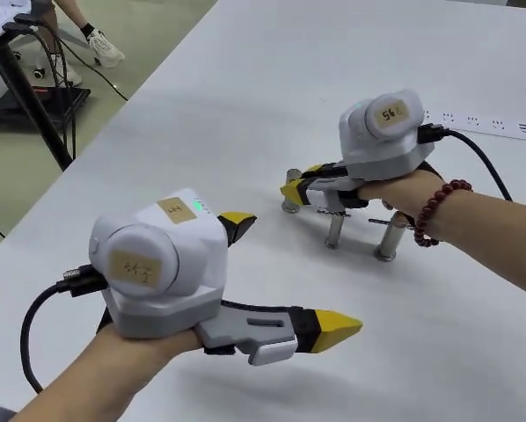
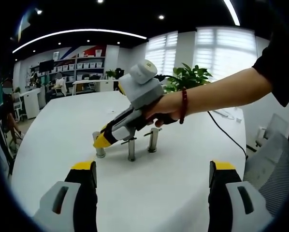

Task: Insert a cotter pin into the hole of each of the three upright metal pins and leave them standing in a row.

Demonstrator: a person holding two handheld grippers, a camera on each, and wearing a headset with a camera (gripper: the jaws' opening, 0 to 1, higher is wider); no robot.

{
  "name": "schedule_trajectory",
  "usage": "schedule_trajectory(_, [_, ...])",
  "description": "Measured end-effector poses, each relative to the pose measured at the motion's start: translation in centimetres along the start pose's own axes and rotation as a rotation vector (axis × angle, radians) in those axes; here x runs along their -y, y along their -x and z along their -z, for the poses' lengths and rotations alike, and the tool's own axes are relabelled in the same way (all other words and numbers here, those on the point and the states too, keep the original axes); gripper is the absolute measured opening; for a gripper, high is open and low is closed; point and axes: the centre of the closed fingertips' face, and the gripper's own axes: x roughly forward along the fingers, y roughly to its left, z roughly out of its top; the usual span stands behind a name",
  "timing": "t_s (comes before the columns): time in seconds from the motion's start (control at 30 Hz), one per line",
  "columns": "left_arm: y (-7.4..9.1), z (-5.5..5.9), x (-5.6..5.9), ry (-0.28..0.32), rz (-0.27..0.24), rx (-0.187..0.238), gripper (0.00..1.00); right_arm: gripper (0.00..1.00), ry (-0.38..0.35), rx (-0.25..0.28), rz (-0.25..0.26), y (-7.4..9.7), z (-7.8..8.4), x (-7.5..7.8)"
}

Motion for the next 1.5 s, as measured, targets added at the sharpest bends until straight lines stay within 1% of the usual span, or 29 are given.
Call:
schedule_trajectory(0.07, [-0.1,0.1,0.0,0.003,0.001,-0.005,0.96,0.09,0.026,-0.003,0.002,0.0,0.0,0.1])
schedule_trajectory(0.23, [0.0,0.2,0.1,-0.005,0.002,-0.018,0.96,0.08,0.05,-0.007,0.012,0.0,-0.2,0.4])
schedule_trajectory(0.37, [0.2,0.1,0.2,0.005,0.006,-0.02,0.96,0.08,0.063,-0.018,0.011,0.0,-0.2,0.1])
schedule_trajectory(0.47, [0.4,-0.2,0.2,0.012,0.002,-0.009,0.97,0.08,0.059,-0.009,0.002,0.1,-0.5,-0.4])
schedule_trajectory(0.57, [0.6,-0.5,0.0,0.007,-0.01,-0.001,0.97,0.08,0.092,-0.004,0.0,0.1,-1.1,-0.7])
schedule_trajectory(0.67, [0.8,-0.5,-0.2,-0.001,-0.023,-0.005,0.97,0.08,0.112,0.008,-0.018,0.5,-1.9,-1.7])
schedule_trajectory(0.8, [1.2,-0.3,-0.4,0.0,-0.041,-0.007,0.97,0.08,0.137,0.007,-0.053,1.0,-2.2,-2.9])
schedule_trajectory(0.87, [1.3,-0.3,-0.4,0.001,-0.048,-0.015,0.97,0.08,0.143,0.006,-0.065,1.6,-2.4,-3.7])
schedule_trajectory(0.9, [1.4,-0.3,-0.4,-0.002,-0.052,-0.014,0.97,0.08,0.145,0.005,-0.075,1.9,-2.4,-4.1])
schedule_trajectory(0.97, [1.4,-0.4,-0.4,-0.003,-0.055,-0.009,0.97,0.08,0.148,0.005,-0.094,2.1,-2.1,-4.5])
schedule_trajectory(1.07, [1.6,-0.6,-0.3,-0.005,-0.059,-0.003,0.97,0.08,0.16,-0.002,-0.119,2.8,-1.7,-5.9])
schedule_trajectory(1.13, [1.7,-0.6,-0.2,-0.003,-0.056,-0.004,0.96,0.08,0.167,-0.004,-0.132,3.2,-1.4,-6.3])
schedule_trajectory(1.23, [1.7,-0.6,0.0,-0.007,-0.051,-0.006,0.96,0.08,0.164,-0.003,-0.155,4.2,-0.9,-7.3])
schedule_trajectory(1.4, [1.7,-0.7,0.4,-0.012,-0.044,-0.006,0.95,0.08,0.182,-0.011,-0.17,5.6,0.2,-8.2])
schedule_trajectory(1.5, [1.6,-0.7,0.6,-0.009,-0.044,-0.007,0.94,0.08,0.186,-0.019,-0.167,6.4,1.0,-8.5])
